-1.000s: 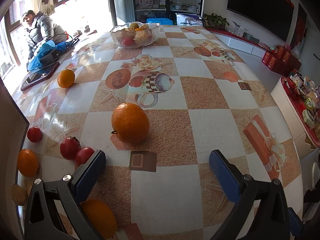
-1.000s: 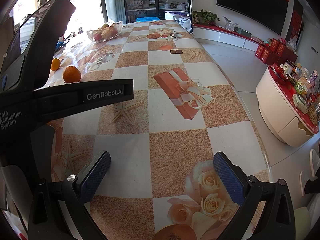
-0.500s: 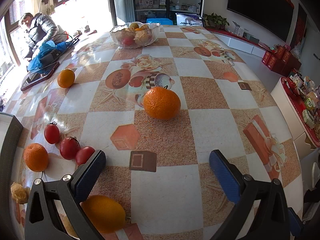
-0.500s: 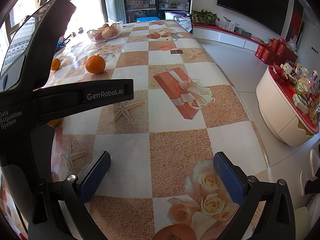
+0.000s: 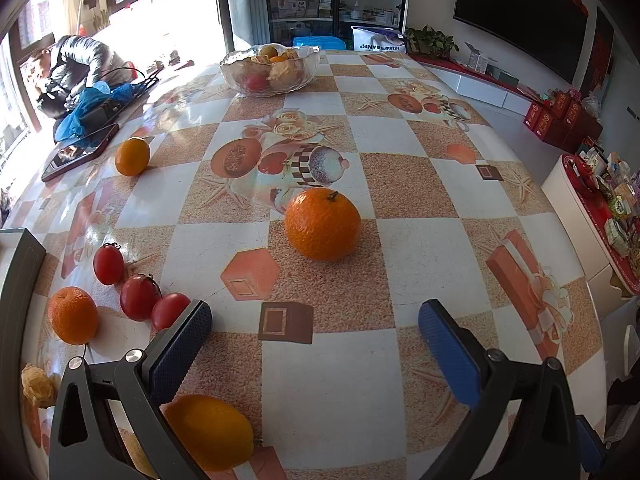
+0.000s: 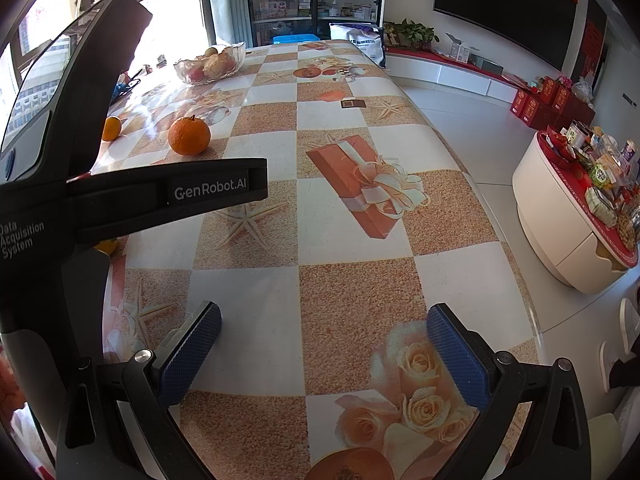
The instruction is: Organize fruits
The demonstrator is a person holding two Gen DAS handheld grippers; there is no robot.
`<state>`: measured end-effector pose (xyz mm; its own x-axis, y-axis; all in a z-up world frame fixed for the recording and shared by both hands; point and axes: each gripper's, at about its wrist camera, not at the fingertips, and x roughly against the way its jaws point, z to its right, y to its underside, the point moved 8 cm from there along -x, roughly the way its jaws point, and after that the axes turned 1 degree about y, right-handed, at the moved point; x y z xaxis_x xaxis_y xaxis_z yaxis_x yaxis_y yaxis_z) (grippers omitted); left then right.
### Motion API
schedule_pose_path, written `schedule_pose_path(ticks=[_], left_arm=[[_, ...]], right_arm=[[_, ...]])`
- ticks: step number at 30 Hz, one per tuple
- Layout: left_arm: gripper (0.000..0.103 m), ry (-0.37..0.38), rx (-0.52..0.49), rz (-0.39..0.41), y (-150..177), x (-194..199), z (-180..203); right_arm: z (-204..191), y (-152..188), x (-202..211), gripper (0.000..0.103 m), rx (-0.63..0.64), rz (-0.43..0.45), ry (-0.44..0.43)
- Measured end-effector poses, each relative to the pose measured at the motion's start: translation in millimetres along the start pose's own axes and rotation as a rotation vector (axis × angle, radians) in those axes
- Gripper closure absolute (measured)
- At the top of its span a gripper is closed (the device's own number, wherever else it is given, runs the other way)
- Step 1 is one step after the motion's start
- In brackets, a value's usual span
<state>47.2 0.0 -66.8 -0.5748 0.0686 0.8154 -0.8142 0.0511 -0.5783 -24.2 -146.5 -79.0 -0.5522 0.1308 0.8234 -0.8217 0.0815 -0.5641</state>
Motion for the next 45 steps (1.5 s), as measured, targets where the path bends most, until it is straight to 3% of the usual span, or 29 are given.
schedule_pose_path(ticks=[16, 20, 23, 28, 30, 33, 37, 41, 45], left_arm=[[0.0, -0.002, -0.003, 0.0, -7, -3, 8], [0.0, 0.051, -0.011, 0.01, -11, -6, 14], [0.0, 0.17, 0.003, 0.117, -23, 13, 14], [0.0, 0.267, -0.071, 0.374, -50, 84, 13], [0.0, 0.303, -0.083, 0.41, -48, 107, 6], [0.0, 0.311, -0.08, 0.37, -32, 123, -14], [0.0, 0.159, 0.011, 0.27, 0, 123, -71], [0.0, 0.144, 0.087, 0.145, 26, 113, -115], [0.0, 0.054, 0.096, 0.066, 45, 95, -141]], right_arm=[[0, 0, 1, 0.0, 0.0, 0.0, -0.002], [0, 0, 1, 0.0, 0.0, 0.0, -0.002], [0, 0, 1, 0.0, -0.001, 0.0, -0.002], [0, 0, 1, 0.0, -0.001, 0.0, -0.003], [0, 0, 1, 0.0, -0.001, 0.001, -0.002], [0, 0, 1, 0.0, -0.001, 0.001, -0.003], [0, 0, 1, 0.0, -0.001, 0.001, -0.003], [1, 0, 2, 0.0, -0.001, 0.001, -0.003], [1, 0, 2, 0.0, -0.001, 0.0, -0.003]])
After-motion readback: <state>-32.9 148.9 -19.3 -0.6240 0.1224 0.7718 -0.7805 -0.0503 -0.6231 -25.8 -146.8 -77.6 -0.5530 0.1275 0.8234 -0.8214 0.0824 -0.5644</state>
